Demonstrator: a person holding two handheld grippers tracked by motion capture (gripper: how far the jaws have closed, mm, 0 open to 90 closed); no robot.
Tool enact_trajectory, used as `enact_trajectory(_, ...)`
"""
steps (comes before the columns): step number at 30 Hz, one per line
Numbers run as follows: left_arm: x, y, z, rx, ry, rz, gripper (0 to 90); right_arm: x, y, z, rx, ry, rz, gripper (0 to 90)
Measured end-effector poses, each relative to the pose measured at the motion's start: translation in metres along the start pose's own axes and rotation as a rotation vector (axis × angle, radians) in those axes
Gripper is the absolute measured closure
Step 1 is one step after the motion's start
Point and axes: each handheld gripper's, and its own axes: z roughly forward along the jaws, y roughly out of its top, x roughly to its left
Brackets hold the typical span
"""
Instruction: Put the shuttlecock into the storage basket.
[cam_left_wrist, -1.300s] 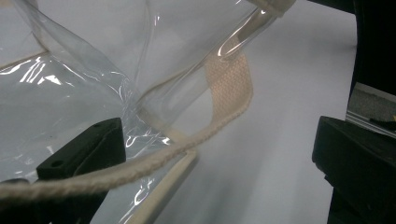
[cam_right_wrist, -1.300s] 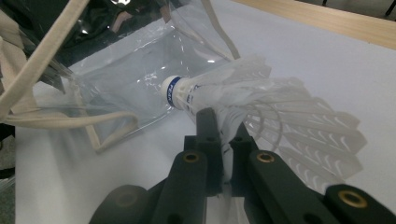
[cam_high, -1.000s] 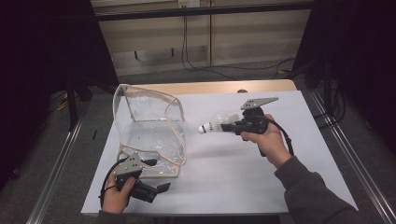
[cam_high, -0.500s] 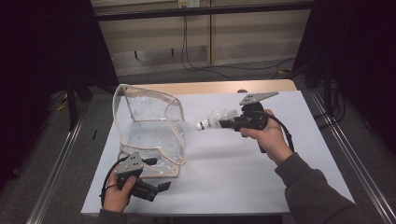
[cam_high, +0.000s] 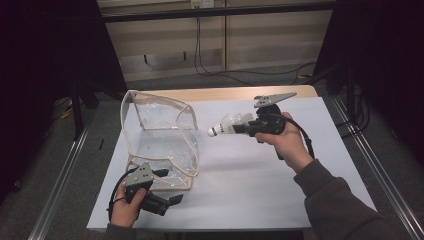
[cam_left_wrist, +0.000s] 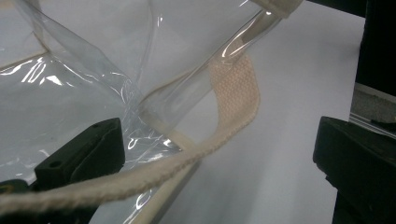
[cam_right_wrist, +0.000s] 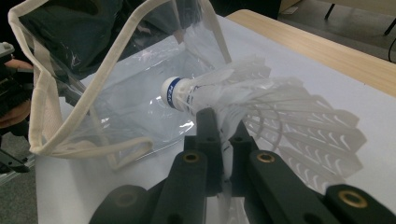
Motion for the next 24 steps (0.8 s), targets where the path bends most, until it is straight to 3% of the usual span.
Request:
enact_trajectory(16, 0.000, 0.000, 0.000, 0.002, 0.001, 0.001, 1.9, 0.006, 0.020, -0.001, -0.017, 0.012, -0.008, 88.5)
enact_trajectory(24, -0.001, 0.000, 0.000, 0.001, 0.000, 0.001, 1.9, 0.011, 0.032, 0.000, -0.012, -0.001, -0.040, 88.5)
